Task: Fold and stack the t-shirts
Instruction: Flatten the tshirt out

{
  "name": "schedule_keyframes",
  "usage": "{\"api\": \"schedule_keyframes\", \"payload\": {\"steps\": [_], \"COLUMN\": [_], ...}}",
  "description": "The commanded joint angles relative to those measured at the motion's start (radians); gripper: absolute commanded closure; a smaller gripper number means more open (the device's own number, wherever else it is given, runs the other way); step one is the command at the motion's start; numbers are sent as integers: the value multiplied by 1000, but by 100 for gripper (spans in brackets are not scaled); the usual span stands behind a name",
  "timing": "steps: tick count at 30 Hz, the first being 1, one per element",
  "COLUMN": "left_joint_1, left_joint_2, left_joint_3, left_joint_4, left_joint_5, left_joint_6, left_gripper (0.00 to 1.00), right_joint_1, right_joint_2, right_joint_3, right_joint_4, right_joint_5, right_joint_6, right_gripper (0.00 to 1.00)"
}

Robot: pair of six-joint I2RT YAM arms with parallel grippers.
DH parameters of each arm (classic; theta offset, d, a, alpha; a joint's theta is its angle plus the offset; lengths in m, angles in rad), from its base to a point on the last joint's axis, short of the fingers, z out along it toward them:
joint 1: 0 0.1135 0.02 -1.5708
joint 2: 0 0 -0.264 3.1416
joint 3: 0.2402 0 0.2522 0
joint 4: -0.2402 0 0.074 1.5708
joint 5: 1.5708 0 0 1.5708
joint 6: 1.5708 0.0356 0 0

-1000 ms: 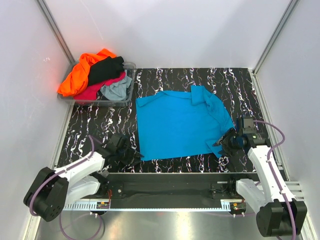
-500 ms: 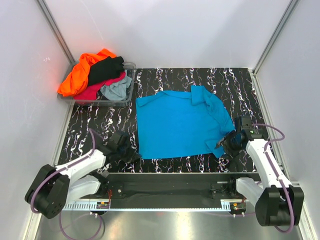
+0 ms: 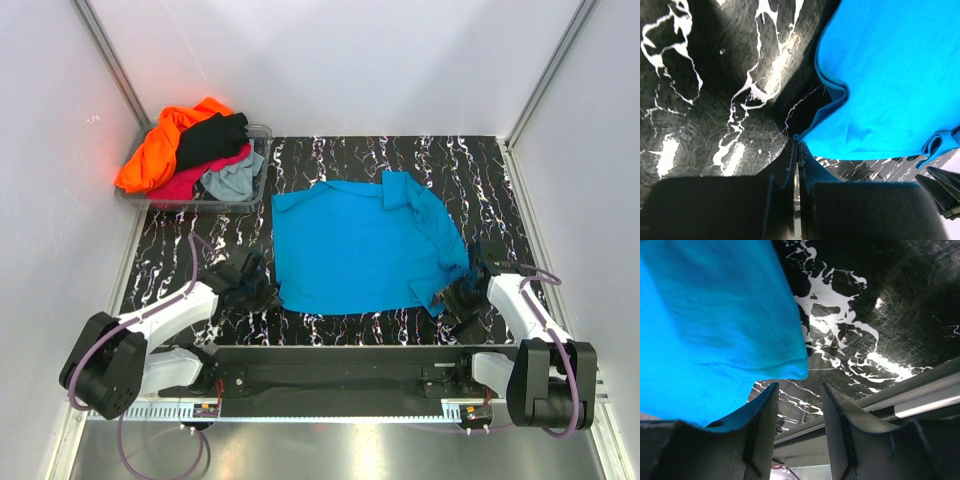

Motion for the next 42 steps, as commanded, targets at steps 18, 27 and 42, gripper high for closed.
{"api": "schedule_keyframes", "payload": {"steps": [18,27,42], "left_joint_1": [50,65,79], "left_joint_2": [11,8,-2], "left_joint_3": [30,20,-4], "left_joint_4": [39,45,45], "left_joint_5": [35,47,58], "left_joint_6": [38,29,17], "left_gripper": [100,100,100], "right_joint_1": [-3,20,26], "right_joint_2": [138,98,46], "right_joint_3": [43,13,-47], "right_joint_4": [131,154,220], "right_joint_5": [49,192,272], "right_joint_6": [53,198,255], "right_gripper": [47,55,87]}}
